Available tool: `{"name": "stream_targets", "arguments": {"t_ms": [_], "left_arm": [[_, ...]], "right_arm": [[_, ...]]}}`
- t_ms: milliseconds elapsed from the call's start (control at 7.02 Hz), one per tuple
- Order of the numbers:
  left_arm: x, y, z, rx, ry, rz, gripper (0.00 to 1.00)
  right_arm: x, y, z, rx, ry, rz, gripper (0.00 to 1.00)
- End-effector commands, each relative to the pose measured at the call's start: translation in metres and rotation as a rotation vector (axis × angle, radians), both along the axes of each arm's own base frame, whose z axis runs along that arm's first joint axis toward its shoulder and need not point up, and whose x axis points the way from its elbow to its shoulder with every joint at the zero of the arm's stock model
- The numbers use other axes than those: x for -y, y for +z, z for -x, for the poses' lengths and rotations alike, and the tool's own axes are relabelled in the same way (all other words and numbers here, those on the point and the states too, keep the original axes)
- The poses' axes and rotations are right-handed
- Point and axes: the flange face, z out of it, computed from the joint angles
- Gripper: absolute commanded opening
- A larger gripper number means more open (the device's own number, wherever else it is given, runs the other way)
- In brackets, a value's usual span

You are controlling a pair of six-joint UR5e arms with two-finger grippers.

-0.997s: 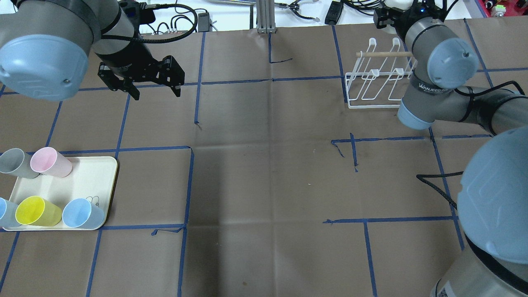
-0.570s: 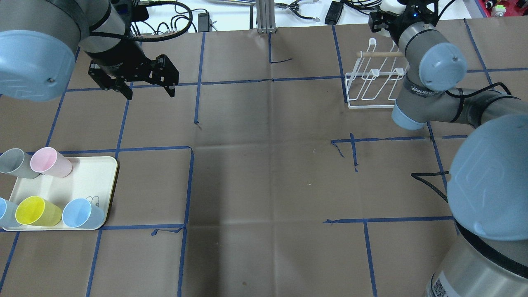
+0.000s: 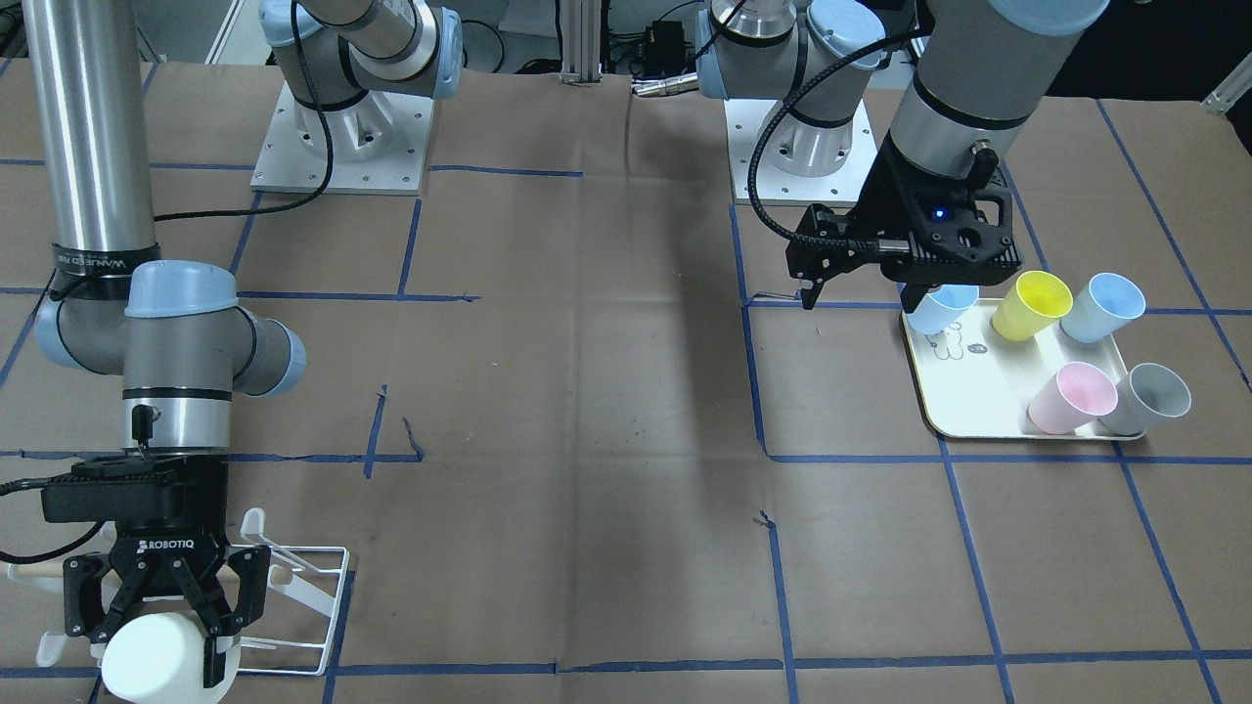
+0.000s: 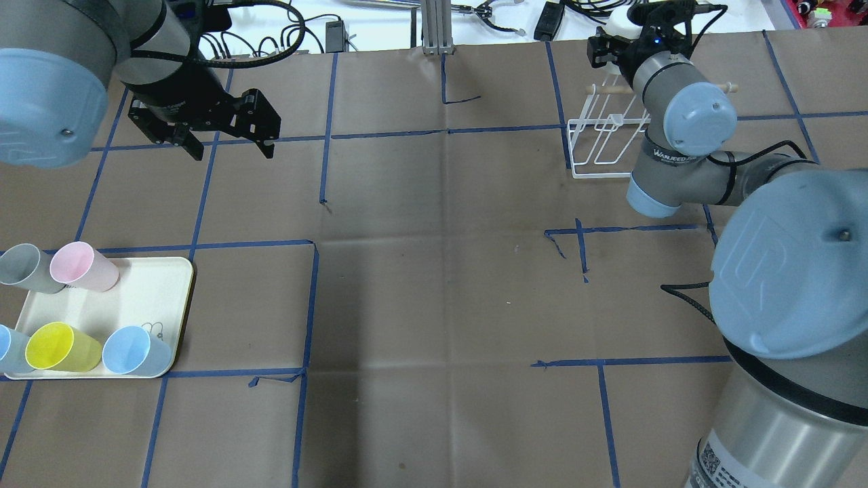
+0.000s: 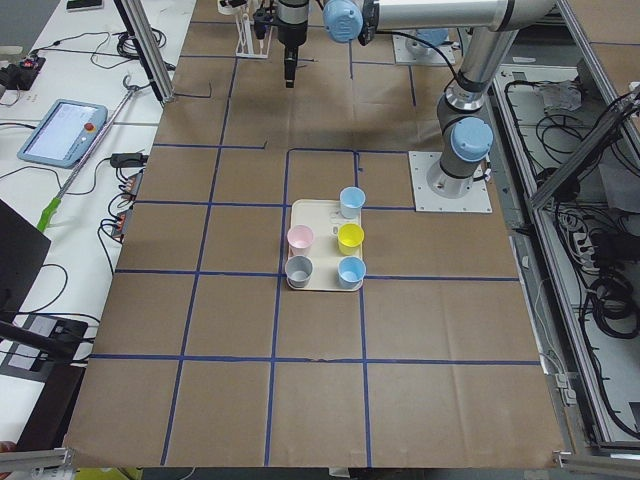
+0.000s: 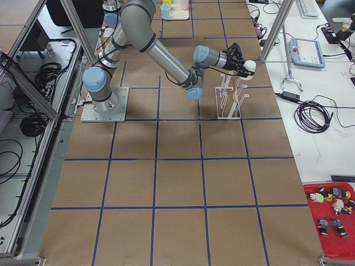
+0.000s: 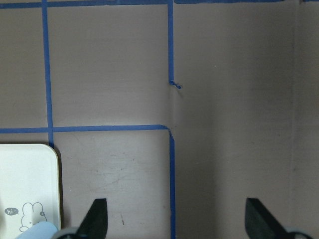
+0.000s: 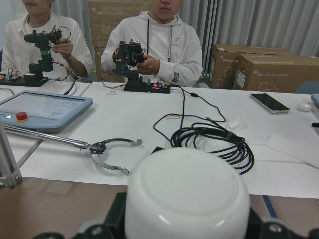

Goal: Transfer IKEA cup to right arm and place on rack

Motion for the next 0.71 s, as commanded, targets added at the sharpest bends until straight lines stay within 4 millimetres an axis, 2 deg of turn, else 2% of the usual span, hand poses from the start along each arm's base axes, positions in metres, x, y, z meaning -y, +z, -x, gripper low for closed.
{"name": "stream_targets", "arguments": {"t_ms": [0,142,285,427,570], "left_arm": [[-0.0007,-0.0042,-0.0010,0.006,0.001,-0.005,0.97],[-0.0003,-0.0026,-0.0010,0.006,0.004,-0.002,0.97],[0.0001,0.0011,-0.0012,0.007,0.011,-0.001,0.98],[0.0005,0.0038,-0.0012,0.007,0.013,0.002,0.99],[-0.0003,0.0043,-0.0015,0.010,0.013,0.001,0.99]], "right_arm": [[0.0008,-0.0067,0.0002,-0.003,0.000,-0.012,0.31],[0.0000,-0.0088,-0.0017,-0.003,0.002,-0.016,0.53],[-0.0002,-0.0073,-0.0057,-0.002,0.007,-0.013,0.85],[-0.0001,-0.0069,-0.0056,0.001,0.005,-0.017,0.99],[-0.0008,-0.0047,-0.0057,0.001,0.005,-0.015,1.00]]}}
